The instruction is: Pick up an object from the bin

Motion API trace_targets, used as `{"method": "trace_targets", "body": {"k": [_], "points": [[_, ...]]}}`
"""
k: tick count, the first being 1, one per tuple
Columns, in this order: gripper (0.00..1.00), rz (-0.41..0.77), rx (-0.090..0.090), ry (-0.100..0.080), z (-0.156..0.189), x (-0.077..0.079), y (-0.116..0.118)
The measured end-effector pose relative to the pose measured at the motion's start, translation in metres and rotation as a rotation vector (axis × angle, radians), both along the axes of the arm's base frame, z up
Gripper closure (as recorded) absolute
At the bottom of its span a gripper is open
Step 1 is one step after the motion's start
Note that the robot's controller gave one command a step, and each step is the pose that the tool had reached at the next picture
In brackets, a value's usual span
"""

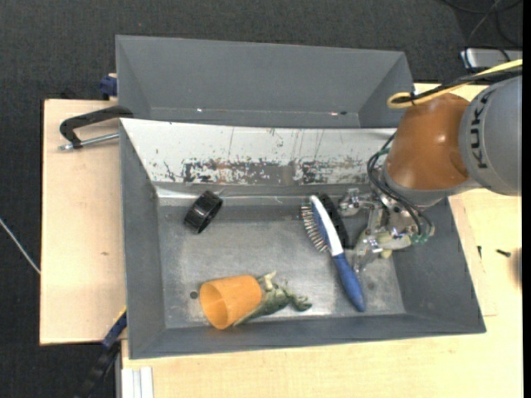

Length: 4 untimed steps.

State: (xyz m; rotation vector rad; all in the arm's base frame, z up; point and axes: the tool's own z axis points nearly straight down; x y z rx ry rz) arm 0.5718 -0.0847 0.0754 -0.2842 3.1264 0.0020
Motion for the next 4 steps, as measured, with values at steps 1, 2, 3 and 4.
{"method": "trace_targets", "body": {"k": [1,2,3,4], "points": [[0.00,0.001,-0.005,-0.006,-0.001,0.007,0.029],[0.00,-0.001,-0.005,-0.010,0.000,0.001,0.058],[0.00,0.095,-0.008,-0.012,-0.001,0.009,0.095],[0.00,0.306,-0.005,-0.015,0.000,-0.009,0.117]]}}
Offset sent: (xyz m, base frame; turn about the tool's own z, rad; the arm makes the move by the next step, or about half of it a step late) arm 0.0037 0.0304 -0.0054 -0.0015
